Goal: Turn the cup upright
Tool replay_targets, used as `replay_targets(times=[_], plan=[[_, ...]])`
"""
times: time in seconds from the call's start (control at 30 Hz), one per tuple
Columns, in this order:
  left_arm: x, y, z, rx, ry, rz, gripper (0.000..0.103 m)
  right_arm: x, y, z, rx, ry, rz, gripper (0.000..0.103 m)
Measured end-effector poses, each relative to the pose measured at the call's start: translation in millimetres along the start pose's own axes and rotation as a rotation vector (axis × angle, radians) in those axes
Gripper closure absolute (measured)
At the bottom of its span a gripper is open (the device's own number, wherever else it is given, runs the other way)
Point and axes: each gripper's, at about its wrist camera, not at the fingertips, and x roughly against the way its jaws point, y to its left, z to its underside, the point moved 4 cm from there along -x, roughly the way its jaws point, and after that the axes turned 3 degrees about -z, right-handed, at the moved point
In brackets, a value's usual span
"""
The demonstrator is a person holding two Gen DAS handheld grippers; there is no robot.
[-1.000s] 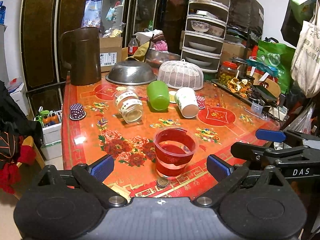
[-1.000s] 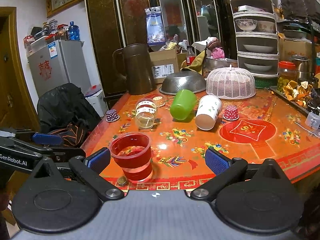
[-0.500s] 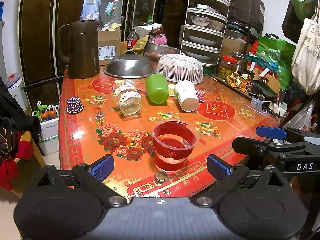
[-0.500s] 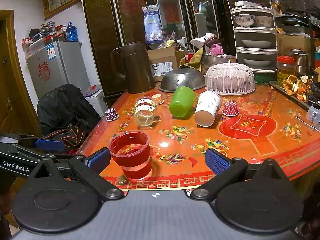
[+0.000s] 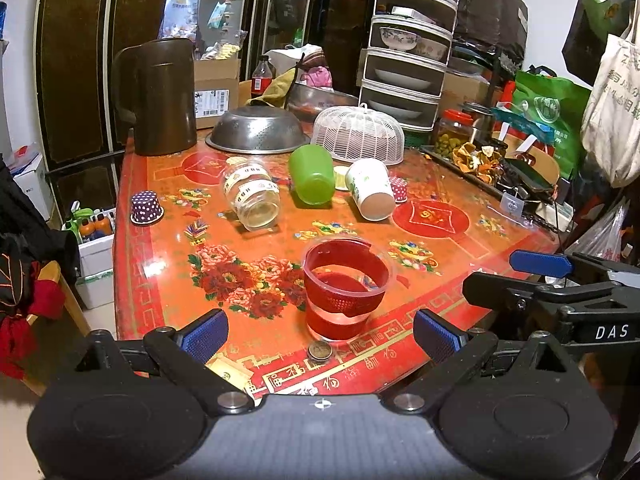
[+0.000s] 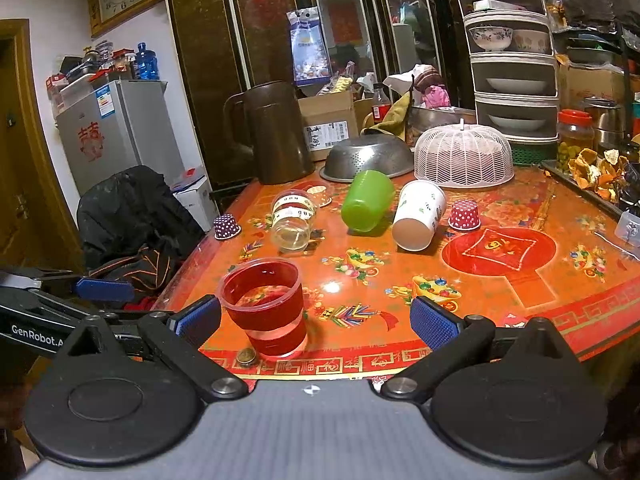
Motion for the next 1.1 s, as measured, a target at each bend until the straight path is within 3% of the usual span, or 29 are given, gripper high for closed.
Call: replay_targets(times=[1.1], plan=[[-0.7, -0.4, 1.2, 0.001, -0.005, 0.006, 0.003, -1.0, -1.5, 1.4, -0.008, 0.005, -0.022, 0.001]])
